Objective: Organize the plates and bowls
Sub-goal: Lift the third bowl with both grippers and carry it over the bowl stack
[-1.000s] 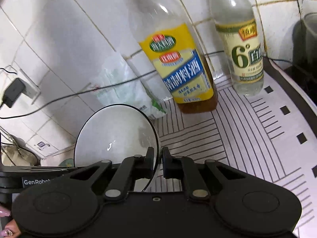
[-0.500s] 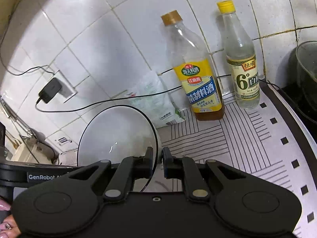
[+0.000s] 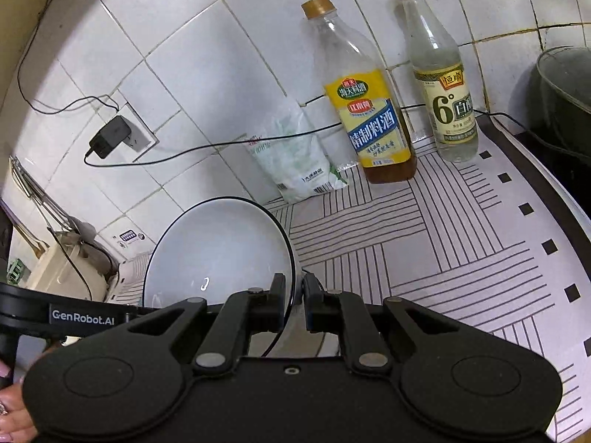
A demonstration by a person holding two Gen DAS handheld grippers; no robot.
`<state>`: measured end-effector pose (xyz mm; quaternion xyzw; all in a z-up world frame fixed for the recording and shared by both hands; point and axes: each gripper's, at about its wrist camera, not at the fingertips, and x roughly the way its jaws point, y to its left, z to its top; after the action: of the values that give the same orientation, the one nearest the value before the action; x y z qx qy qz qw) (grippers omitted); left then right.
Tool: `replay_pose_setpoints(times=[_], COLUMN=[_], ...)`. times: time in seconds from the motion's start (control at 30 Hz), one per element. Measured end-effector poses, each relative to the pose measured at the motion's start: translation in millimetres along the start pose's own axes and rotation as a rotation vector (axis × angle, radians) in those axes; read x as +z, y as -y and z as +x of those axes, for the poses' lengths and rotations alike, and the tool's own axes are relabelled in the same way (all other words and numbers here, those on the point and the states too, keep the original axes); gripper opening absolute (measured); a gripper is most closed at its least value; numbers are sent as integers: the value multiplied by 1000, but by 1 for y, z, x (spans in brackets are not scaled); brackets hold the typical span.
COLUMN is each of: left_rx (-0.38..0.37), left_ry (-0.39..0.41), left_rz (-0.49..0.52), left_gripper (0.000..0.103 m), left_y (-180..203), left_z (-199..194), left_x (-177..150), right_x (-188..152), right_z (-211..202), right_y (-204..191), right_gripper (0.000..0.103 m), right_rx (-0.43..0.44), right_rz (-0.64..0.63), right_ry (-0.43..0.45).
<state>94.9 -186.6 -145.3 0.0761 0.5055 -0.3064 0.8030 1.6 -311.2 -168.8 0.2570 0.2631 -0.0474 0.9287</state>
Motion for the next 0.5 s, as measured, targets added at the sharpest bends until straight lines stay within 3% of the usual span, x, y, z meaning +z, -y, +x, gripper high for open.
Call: replay_pose_setpoints(times=[0.5], left_rx=[38], left_ry=[-140], left_rz=[10], left_gripper=[20], left_y=[5], left_z=[29], left_x=[-3], right_x=[-19], right_z=[20], right_y=[-24], right_gripper=[14], right_rx=[-175], right_rz=[-265], right_ry=[-1])
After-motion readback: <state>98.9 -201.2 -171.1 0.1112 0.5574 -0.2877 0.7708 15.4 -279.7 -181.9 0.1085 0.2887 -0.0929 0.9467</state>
